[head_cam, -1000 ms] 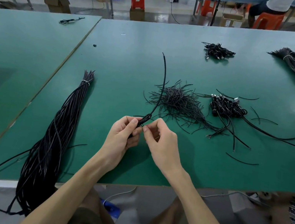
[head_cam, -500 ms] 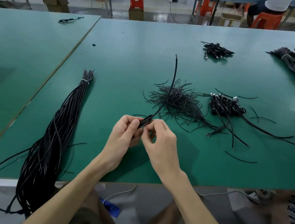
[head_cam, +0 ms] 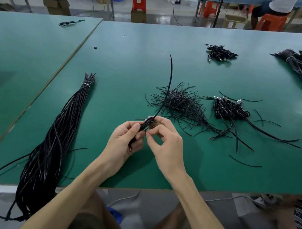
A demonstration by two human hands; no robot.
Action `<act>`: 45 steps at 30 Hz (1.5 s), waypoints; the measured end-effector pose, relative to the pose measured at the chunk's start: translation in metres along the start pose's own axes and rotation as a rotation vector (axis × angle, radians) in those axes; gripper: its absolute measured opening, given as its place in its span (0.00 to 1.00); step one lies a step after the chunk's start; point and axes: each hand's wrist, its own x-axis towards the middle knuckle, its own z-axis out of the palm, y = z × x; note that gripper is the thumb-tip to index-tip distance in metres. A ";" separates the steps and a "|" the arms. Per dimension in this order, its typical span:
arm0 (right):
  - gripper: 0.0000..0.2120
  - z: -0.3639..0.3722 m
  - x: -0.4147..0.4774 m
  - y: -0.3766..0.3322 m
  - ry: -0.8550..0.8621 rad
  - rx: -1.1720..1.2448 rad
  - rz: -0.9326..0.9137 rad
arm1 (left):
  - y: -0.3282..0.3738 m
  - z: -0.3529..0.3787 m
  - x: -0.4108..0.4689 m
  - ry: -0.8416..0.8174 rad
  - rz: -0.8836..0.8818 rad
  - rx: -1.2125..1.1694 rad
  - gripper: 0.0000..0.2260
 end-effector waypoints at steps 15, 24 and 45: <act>0.04 -0.005 0.007 0.006 -0.087 0.300 0.304 | -0.002 -0.005 0.002 -0.021 0.066 0.055 0.06; 0.03 -0.013 0.011 0.006 -0.192 0.273 0.367 | -0.006 -0.005 0.002 -0.028 0.083 0.213 0.07; 0.06 0.003 -0.009 -0.013 0.018 -0.540 -0.209 | 0.037 -0.006 -0.011 -0.177 -0.155 0.638 0.11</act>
